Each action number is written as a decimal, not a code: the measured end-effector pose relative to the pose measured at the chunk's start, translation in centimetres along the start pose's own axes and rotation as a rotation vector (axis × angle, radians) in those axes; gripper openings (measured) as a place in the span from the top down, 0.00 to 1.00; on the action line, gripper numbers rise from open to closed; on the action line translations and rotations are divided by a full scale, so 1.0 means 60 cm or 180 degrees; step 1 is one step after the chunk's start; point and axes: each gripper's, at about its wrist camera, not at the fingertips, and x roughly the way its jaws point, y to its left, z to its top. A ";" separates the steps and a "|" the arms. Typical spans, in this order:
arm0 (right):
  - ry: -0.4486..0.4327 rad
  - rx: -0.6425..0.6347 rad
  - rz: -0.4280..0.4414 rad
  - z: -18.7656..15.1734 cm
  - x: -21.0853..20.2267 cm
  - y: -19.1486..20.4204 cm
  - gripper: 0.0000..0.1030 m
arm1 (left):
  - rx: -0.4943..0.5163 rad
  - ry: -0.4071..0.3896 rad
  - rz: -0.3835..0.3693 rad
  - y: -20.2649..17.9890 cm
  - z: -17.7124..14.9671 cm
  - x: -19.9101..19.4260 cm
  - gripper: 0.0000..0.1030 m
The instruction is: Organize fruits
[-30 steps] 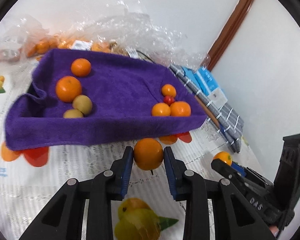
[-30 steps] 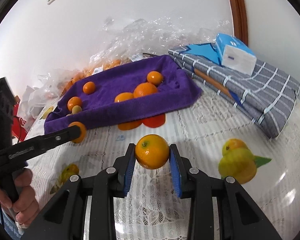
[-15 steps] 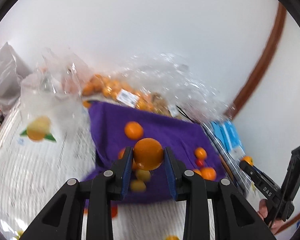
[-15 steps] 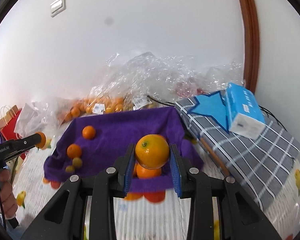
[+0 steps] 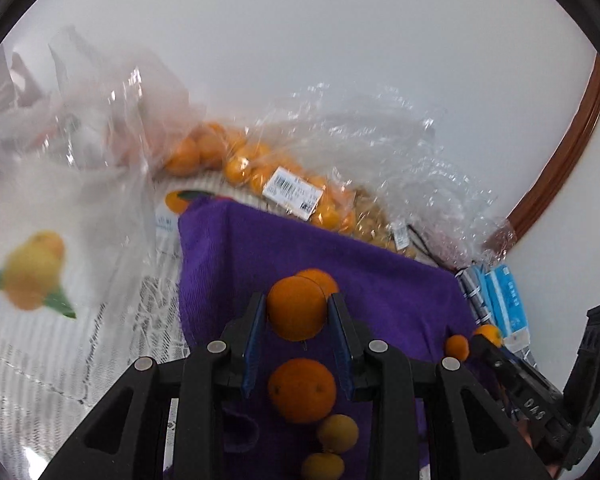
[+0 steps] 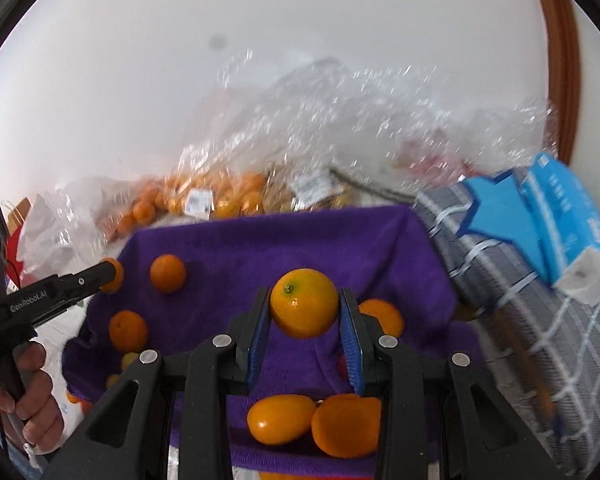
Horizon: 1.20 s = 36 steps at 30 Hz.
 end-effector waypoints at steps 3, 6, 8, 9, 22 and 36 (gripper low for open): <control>0.0137 -0.0085 -0.0035 -0.009 0.026 0.011 0.68 | 0.0101 0.0025 0.0103 -0.007 -0.005 0.018 0.71; 0.0206 -0.0145 -0.0070 -0.018 0.037 0.016 0.68 | 0.0126 0.0067 0.0135 -0.007 -0.009 0.027 0.71; 0.0232 -0.0168 -0.0088 -0.021 0.041 0.019 0.68 | 0.0128 0.0064 0.0157 -0.006 -0.010 0.027 0.71; 0.0246 -0.0174 -0.0092 -0.022 0.043 0.020 0.68 | 0.0135 0.0062 0.0177 -0.006 -0.010 0.027 0.71; 0.0272 -0.0262 -0.0200 -0.032 0.052 0.025 0.68 | 0.0362 0.0070 0.0401 -0.020 -0.018 0.038 0.71; 0.0018 -0.0210 -0.0262 -0.009 -0.057 0.045 0.47 | 0.0486 -0.0152 0.0461 -0.055 -0.009 -0.068 0.51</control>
